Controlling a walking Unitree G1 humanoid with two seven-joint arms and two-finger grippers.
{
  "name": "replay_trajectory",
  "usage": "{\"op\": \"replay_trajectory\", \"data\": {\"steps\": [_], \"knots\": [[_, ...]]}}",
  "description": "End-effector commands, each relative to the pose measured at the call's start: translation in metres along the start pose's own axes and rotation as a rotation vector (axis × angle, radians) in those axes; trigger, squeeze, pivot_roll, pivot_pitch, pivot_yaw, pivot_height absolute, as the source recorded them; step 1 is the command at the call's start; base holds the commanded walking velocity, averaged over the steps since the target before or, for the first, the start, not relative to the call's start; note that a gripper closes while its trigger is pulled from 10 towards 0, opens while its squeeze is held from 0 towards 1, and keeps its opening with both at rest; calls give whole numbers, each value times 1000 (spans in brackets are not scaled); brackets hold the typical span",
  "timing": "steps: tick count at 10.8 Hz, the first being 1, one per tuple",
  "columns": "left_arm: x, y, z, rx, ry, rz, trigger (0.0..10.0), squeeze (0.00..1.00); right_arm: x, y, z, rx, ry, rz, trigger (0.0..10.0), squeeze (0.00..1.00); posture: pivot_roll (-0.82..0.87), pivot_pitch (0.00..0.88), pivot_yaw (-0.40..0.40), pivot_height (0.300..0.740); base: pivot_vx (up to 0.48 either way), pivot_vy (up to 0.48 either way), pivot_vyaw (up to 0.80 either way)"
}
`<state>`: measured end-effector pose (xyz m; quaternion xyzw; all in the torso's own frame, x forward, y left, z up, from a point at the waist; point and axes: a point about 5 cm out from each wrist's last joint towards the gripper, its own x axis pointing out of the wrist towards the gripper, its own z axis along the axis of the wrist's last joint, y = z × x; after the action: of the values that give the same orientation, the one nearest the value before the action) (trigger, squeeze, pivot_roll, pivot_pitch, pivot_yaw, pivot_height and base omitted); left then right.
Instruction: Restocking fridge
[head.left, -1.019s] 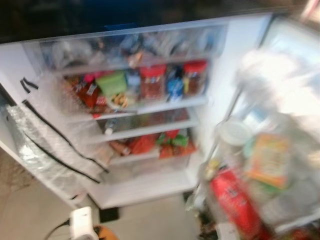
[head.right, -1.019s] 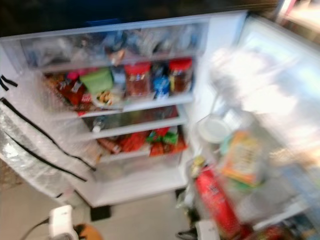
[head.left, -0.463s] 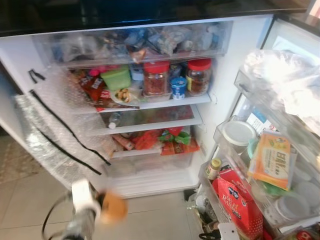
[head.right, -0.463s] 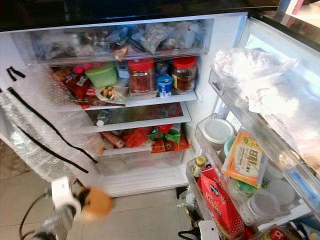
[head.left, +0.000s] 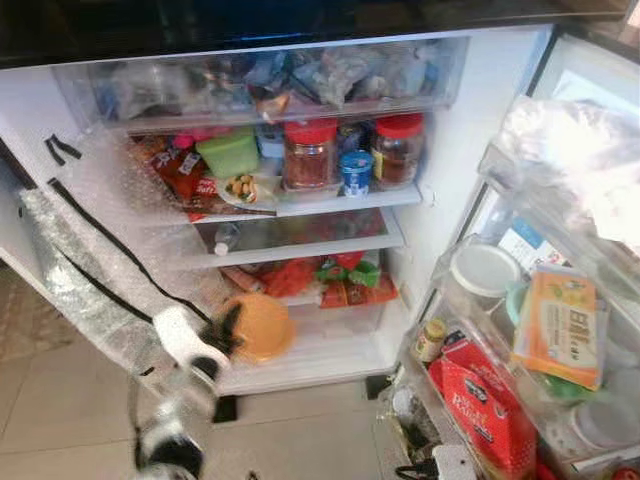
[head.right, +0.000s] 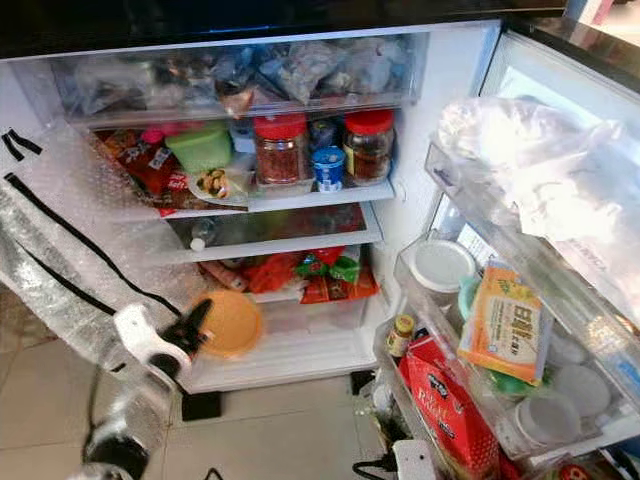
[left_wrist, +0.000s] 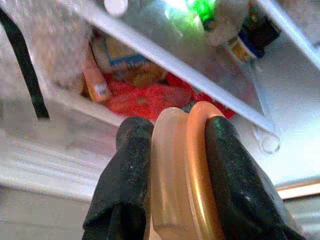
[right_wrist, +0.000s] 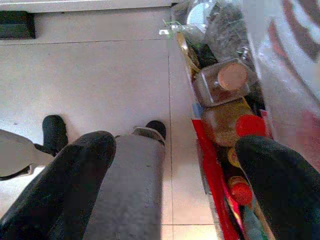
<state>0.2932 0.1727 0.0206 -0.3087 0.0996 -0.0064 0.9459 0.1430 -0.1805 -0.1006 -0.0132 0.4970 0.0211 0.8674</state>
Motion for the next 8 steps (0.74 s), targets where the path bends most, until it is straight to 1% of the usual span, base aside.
{"op": "replay_trajectory", "data": {"steps": [1,2,4,5,6,8], "knots": [[0,-2,8,6,-33,-5,10000,0,0,3,-2,1,10,2,10000,0,-149,64,12,740,0,0,0],[0,-3,14,-4,-49,-5,10000,0,0,4,-2,1,9,4,10000,0,-150,64,11,740,0,0,0],[6,-11,27,12,-74,-43,10000,0,0,3,-1,13,3,-2,10000,0,-146,64,9,740,0,0,0],[8,-14,32,22,-97,-53,10000,0,0,-3,0,29,0,-20,10000,0,-147,63,9,740,0,0,0],[9,-16,34,9,-107,-63,10000,0,-1,-8,-1,31,8,-32,10000,0,-148,64,8,740,0,0,0],[9,-17,34,4,-104,-67,10000,0,-1,-10,-1,31,10,-33,10000,0,-147,64,8,740,0,0,0]]}}
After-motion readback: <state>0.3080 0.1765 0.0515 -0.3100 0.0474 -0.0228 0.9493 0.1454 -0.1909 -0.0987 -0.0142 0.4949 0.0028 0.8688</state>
